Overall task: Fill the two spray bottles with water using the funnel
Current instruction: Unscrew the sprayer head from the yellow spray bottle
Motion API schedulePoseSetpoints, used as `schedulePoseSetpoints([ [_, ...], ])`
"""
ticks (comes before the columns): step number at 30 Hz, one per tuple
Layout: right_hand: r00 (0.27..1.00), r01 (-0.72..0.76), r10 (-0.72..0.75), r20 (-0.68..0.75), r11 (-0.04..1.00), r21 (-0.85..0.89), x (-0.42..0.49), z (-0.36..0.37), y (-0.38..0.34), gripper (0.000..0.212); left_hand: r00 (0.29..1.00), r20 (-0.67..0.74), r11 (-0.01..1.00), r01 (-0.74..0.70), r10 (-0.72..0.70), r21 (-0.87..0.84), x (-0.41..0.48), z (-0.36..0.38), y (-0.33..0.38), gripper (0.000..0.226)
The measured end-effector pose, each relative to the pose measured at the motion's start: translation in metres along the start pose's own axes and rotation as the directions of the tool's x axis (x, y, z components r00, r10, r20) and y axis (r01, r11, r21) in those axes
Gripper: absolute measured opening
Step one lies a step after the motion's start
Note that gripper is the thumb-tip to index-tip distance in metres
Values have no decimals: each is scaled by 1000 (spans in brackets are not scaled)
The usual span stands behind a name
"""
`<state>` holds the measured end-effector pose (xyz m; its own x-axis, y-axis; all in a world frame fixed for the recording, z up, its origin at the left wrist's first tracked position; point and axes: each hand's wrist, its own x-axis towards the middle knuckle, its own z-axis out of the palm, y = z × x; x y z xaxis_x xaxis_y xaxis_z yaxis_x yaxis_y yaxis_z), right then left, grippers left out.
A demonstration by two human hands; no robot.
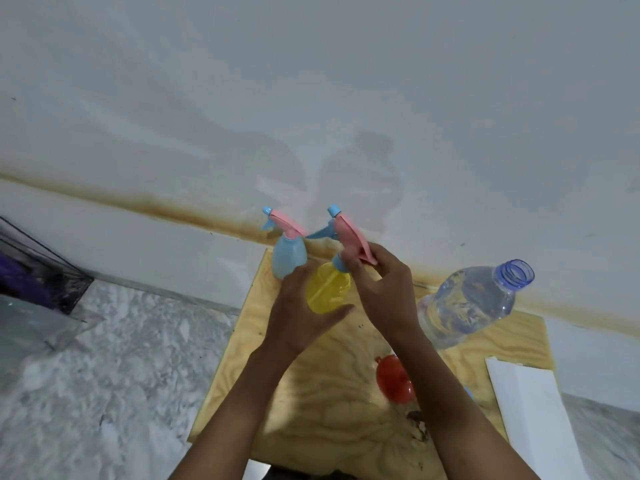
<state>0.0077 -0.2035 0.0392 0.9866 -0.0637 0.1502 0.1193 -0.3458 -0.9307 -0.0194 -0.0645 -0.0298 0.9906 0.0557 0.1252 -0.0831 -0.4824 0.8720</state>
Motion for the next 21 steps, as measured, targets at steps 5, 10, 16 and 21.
schedulePoseSetpoints([
  [5, 1000, 31, -30, -10, 995, 92, -13, -8, -13, 19, 1000, -15, 998, 18, -18, -63, -8, -9, 19, 79],
  [10, 999, 41, -45, 31, 993, 110, -25, -13, -20, 27, 997, -42, 997, -69, 67, -47, -17, -11, 35, 79],
  [16, 999, -31, 37, -16, 954, 298, -31, -23, -34, 15, 993, -87, 993, -87, 80, -85, -29, -14, 53, 72],
  [21, 1000, -30, 25, 19, 939, 343, -35, -28, -44, 12, 999, -50, 982, -4, -5, -188, -35, -19, 64, 67],
])
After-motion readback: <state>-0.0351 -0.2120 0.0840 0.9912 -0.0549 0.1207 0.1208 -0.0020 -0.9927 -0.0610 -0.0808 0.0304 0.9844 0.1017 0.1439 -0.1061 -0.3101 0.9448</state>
